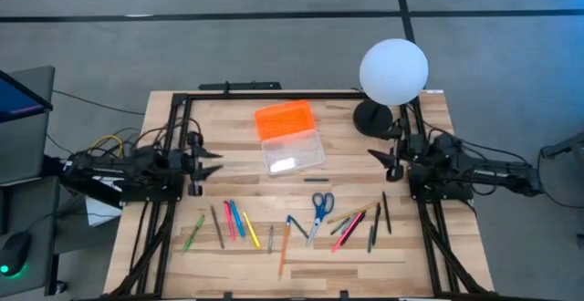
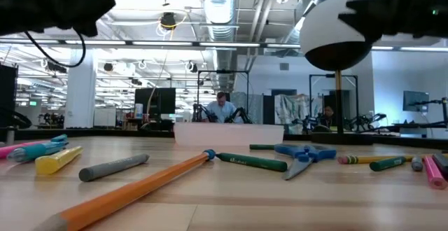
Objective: Pick & place school supplies into a supply box
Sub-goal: Put the right black pen into the supply box
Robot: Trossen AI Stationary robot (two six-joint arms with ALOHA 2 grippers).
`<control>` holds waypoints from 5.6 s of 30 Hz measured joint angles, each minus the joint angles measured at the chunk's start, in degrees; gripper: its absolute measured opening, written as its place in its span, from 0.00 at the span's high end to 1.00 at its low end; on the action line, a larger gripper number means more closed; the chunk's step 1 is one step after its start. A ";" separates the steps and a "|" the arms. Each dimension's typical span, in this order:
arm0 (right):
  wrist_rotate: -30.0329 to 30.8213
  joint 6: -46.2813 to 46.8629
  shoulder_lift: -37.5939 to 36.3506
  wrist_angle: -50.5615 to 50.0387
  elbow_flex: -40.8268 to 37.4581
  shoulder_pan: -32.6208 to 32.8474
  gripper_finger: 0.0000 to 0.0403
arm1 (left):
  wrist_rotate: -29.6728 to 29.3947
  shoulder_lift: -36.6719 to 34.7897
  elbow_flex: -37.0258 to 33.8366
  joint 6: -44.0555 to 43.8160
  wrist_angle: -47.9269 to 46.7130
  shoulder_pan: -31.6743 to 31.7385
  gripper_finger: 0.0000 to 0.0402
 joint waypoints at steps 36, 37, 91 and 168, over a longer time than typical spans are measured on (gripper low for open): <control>31.84 11.55 60.55 -54.72 53.69 37.03 0.42 | -4.68 76.07 48.69 -2.13 -31.68 -15.40 0.69; 32.07 16.25 61.48 -57.46 53.90 38.74 0.42 | -4.82 76.66 49.25 -4.45 -33.30 -16.50 0.69; 9.47 113.35 80.52 -75.56 40.46 54.59 0.42 | -42.88 77.64 44.46 -32.77 -60.84 -34.69 0.69; 11.55 114.67 80.98 -74.15 38.63 58.93 0.99 | -47.26 77.64 44.44 -32.65 -59.57 -34.49 0.69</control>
